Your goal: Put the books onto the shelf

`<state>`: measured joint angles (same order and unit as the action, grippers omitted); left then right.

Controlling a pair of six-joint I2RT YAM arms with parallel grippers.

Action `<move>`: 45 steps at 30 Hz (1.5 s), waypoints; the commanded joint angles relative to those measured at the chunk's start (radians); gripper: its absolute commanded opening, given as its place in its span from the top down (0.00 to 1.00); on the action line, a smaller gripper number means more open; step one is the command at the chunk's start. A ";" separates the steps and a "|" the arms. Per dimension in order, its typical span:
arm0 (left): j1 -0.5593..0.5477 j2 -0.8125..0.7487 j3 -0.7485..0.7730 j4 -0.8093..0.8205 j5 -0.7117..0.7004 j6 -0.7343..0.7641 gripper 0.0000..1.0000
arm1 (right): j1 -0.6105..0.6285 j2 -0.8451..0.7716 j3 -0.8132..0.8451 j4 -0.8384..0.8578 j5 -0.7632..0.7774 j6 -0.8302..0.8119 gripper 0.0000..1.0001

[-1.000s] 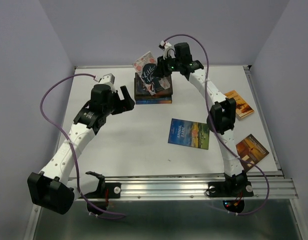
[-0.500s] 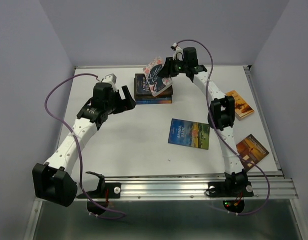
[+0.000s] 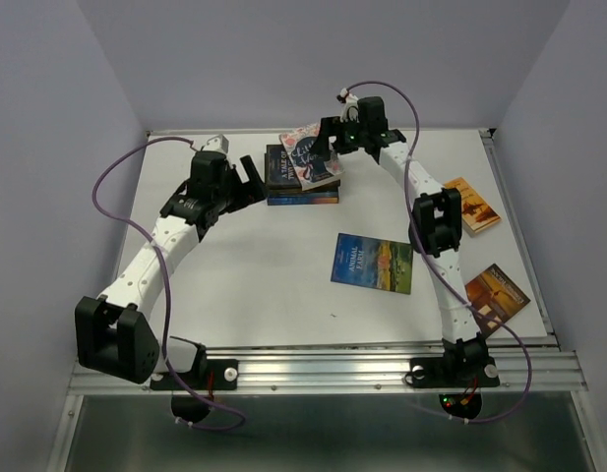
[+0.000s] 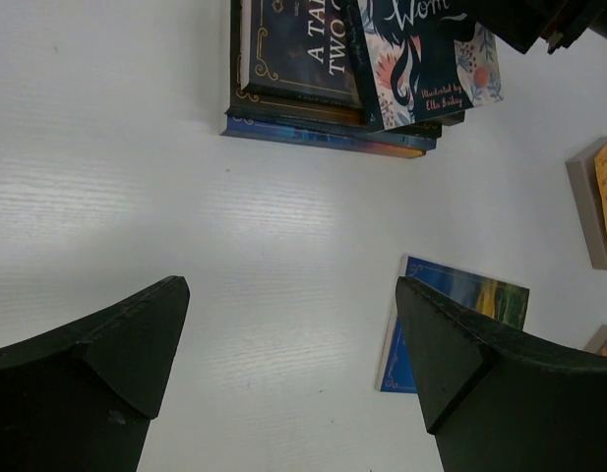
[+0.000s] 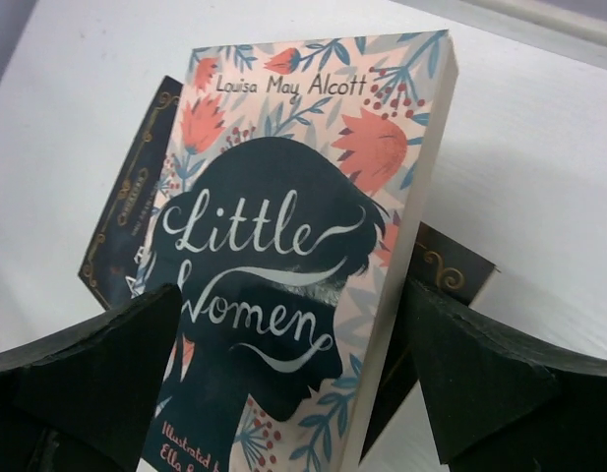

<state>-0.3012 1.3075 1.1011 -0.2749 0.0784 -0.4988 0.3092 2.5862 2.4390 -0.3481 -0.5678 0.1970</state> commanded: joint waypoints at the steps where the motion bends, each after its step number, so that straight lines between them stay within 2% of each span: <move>1: 0.007 0.018 0.086 0.051 -0.043 -0.026 0.01 | 0.007 -0.139 -0.008 -0.038 0.173 -0.103 0.00; 9: 0.013 0.022 0.045 0.088 -0.049 -0.047 0.01 | 0.125 -0.209 -0.060 -0.164 0.454 -0.314 0.00; 11: 0.031 0.036 0.063 0.118 -0.055 -0.041 0.01 | 0.145 -0.196 -0.058 -0.166 0.512 -0.298 0.00; 15: 0.077 0.123 0.207 0.085 -0.068 -0.018 0.01 | 0.145 -0.193 -0.061 -0.151 0.663 -0.110 0.00; 17: 0.094 0.180 0.296 0.053 -0.068 -0.004 0.01 | 0.145 -0.204 -0.087 -0.097 0.648 -0.105 0.00; 20: 0.114 0.219 0.342 0.052 -0.063 0.011 0.01 | 0.145 -0.190 -0.081 -0.045 0.648 -0.097 0.00; 26: 0.134 0.257 0.345 0.066 -0.048 0.016 0.01 | 0.145 -0.081 0.021 0.007 0.609 -0.140 0.00; 32: 0.157 0.309 0.368 0.068 -0.017 0.026 0.01 | 0.145 -0.037 0.018 0.078 0.577 -0.128 0.00; 38: 0.188 0.389 0.433 0.066 0.047 0.049 0.01 | 0.145 -0.017 -0.003 0.162 0.366 -0.171 0.00; 41: 0.200 0.426 0.460 0.063 0.066 0.060 0.01 | 0.145 -0.012 -0.018 0.221 0.310 -0.185 0.00; 45: 0.206 0.457 0.482 0.069 0.096 0.066 0.01 | 0.145 0.015 0.006 0.232 0.211 -0.217 0.06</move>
<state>-0.1028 1.7580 1.5192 -0.2283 0.1276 -0.4648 0.4461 2.5752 2.4207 -0.2150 -0.2092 0.0307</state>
